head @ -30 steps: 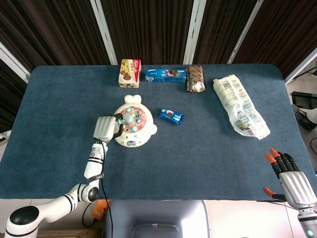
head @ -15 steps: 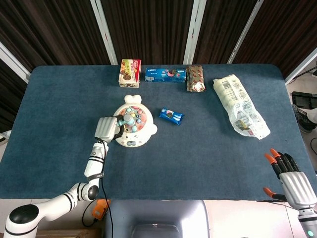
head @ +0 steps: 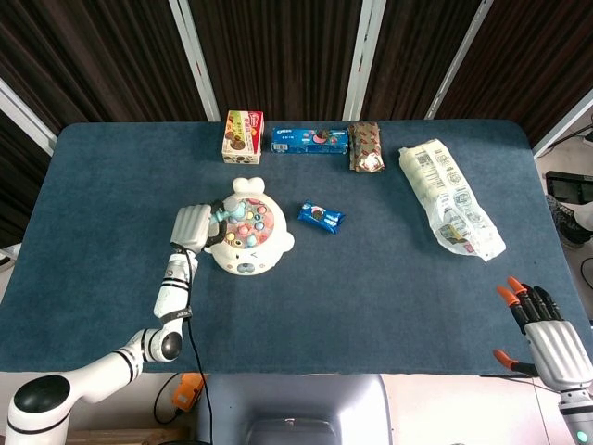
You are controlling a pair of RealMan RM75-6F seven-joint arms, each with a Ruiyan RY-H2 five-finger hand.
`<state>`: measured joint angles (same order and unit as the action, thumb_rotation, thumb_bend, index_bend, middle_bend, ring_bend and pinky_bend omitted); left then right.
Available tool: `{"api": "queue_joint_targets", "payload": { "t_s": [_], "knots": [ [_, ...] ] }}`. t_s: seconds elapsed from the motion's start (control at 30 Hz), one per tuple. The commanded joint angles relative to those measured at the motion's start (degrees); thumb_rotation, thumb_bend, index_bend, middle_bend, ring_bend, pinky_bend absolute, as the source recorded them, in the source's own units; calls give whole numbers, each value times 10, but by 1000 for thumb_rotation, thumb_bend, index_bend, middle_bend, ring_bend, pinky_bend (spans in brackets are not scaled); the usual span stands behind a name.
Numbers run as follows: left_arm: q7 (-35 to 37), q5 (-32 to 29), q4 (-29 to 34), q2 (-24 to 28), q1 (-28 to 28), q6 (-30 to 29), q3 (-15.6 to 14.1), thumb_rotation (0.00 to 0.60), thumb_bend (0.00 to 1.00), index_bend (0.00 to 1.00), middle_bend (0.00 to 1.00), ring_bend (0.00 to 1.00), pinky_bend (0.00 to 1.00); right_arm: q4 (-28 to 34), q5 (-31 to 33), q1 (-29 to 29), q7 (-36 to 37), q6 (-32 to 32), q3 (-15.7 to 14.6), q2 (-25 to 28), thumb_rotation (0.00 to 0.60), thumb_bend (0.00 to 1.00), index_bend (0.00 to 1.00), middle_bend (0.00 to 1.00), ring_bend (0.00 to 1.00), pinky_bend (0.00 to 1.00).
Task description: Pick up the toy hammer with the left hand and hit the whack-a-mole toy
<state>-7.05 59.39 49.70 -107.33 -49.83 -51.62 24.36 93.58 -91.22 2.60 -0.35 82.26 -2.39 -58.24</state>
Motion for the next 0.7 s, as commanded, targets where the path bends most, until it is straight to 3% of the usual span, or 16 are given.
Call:
{"api": "queue_joint_targets", "payload": {
  "t_s": [0.03, 0.47, 0.6, 0.7],
  "knots": [
    [-1, -8, -16, -4, -5, 11, -1, 600, 882, 853, 1000, 1000, 1000, -1, 0, 0, 0, 0, 0, 0, 600, 320, 0, 0, 0, 0],
    [-12, -24, -20, -3, -8, 32, -12, 600, 881, 854, 1000, 1000, 1000, 0, -1, -1, -1, 1, 0, -1, 600, 321, 0, 0, 0, 0],
    [7, -10, 20, 14, -1, 5, -8, 600, 881, 853, 1000, 1000, 1000, -1, -3, -2, -1, 2, -1, 0, 600, 320, 0, 0, 0, 0],
    [10, 14, 72, 38, 19, -30, -21, 600, 878, 853, 1000, 1000, 1000, -1, -5, -1, -1, 2, -1, 0, 600, 320, 0, 0, 0, 0]
  ]
}}
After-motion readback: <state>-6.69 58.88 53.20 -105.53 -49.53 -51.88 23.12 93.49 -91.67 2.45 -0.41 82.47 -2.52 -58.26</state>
